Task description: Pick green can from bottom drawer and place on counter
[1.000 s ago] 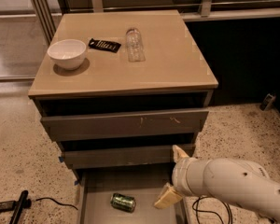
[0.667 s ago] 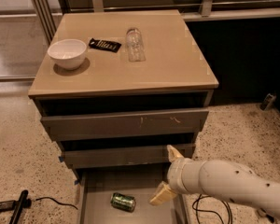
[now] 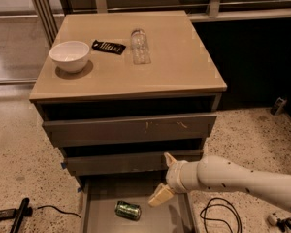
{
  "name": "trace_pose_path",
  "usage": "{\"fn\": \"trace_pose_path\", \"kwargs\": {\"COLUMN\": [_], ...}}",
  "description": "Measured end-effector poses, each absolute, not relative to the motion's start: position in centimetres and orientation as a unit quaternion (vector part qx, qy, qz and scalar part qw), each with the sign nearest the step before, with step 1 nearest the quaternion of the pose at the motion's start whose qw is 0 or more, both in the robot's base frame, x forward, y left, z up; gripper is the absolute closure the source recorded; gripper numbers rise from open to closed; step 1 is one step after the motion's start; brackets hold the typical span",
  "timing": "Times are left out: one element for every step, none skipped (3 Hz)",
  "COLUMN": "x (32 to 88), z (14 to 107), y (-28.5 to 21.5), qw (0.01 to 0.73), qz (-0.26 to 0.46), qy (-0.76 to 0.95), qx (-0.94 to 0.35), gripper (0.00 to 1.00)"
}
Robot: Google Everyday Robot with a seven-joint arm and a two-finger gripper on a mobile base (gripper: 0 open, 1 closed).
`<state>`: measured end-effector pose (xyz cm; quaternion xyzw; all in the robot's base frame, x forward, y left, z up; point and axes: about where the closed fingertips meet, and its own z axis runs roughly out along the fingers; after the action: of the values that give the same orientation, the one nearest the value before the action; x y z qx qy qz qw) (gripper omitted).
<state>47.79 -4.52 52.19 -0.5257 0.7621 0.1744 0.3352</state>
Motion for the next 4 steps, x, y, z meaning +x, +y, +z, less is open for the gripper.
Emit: {"fn": "trace_pose_path", "kwargs": {"x": [47.8, 47.6, 47.7, 47.6], "z": [52.2, 50.6, 46.9, 43.2], "y": [-4.5, -3.1, -1.1, 0.3], "qw": [0.335, 0.325, 0.307, 0.296], "qz": [0.174, 0.184, 0.197, 0.202], "qy": [0.762, 0.758, 0.758, 0.760], "qx": [-0.526, -0.534, -0.540, -0.542], "gripper": [0.00, 0.00, 0.00, 0.00]}}
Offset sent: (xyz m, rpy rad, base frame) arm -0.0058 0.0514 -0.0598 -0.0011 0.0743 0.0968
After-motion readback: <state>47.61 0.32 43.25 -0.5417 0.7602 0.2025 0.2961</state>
